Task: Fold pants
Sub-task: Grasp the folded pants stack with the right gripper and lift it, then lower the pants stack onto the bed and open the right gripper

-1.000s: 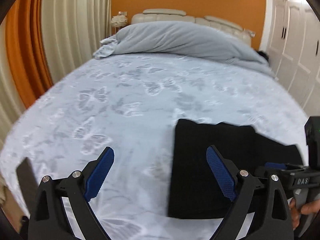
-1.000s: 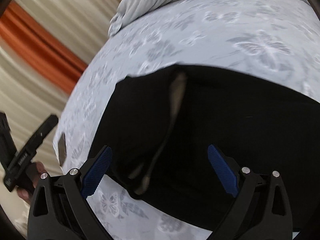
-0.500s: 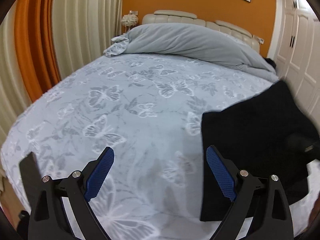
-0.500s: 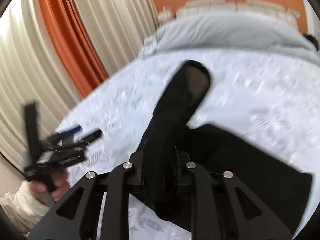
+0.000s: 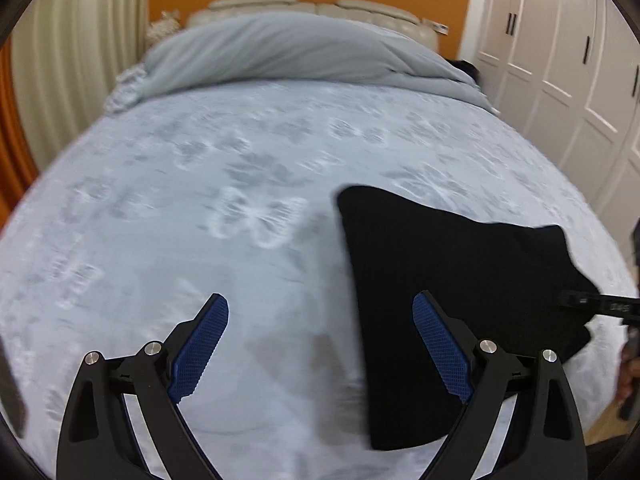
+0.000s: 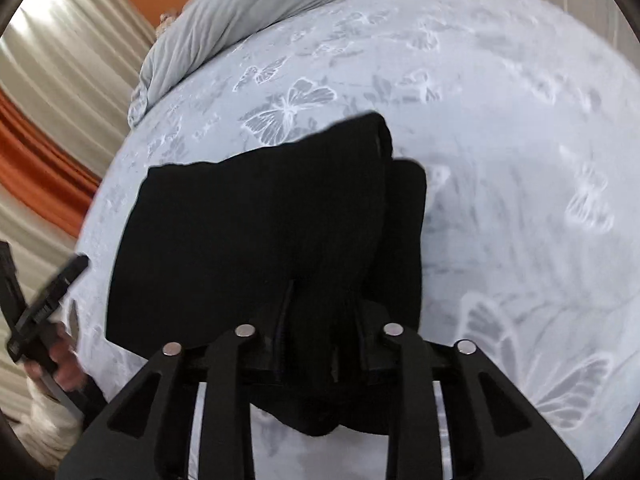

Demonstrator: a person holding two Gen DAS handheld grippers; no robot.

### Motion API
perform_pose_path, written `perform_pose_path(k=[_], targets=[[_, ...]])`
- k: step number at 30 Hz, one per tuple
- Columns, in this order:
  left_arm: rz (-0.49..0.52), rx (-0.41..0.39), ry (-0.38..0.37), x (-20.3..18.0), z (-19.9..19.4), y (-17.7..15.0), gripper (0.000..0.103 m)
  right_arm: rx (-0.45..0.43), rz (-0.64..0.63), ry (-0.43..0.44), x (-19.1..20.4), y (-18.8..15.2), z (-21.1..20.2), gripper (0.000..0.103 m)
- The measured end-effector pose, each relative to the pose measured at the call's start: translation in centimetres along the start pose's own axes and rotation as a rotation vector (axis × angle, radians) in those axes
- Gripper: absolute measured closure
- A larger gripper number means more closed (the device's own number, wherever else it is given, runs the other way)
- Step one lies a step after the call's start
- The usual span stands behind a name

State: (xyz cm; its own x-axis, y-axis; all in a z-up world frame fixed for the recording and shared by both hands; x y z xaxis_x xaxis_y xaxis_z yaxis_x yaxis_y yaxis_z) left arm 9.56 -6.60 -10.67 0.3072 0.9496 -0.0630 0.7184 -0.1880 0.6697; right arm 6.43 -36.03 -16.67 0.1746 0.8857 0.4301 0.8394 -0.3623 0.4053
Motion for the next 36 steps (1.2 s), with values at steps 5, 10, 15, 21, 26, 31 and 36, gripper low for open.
perform_pose_path(k=[5, 10, 15, 21, 26, 31, 36], targets=[[-0.116, 0.092, -0.131, -0.8, 2.5, -1.0, 0.012, -0.073, 0.019, -0.026, -0.1, 1.5, -2.2, 0.03], [-0.278, 0.241, -0.273, -1.4, 6.6, -3.2, 0.012, -0.014, 0.086, -0.078, -1.7, 2.1, 1.2, 0.009], [-0.261, 0.23, -0.396, -3.2, 8.1, -3.0, 0.065, 0.015, 0.082, -0.023, -0.3, 1.1, 4.0, 0.036], [-0.206, 0.152, -0.411, -1.9, 1.5, -1.2, 0.071, -0.06, -0.062, 0.159, 7.9, 0.6, -2.2, 0.061], [-0.19, 0.202, -0.185, 5.0, 1.7, -4.0, 0.055, 0.096, -0.105, -0.056, 6.7, -2.9, 4.0, 0.038], [-0.156, 0.151, -0.03, 7.6, 0.5, -4.6, 0.045, -0.09, -0.171, -0.014, 9.9, -0.1, -0.3, 0.03], [-0.01, -0.018, 0.136, 5.8, -2.3, -1.9, 0.029, -0.094, -0.211, -0.06, 10.8, 1.1, 2.2, 0.011]])
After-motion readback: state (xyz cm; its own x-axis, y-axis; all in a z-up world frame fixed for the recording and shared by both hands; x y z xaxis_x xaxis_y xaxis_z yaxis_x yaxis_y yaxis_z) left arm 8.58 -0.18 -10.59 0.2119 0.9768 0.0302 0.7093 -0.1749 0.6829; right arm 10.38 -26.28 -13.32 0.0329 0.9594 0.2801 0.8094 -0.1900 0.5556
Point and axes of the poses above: each gripper's, at about its wrist camera, not at the fingertips, and z roughly the way its jaws point, x to its left, y to its top, the point moved 10 cm from there along z, roughly the way its jaws point, and after that the axes turned 5 degrees about z, right-handed, at the moved point
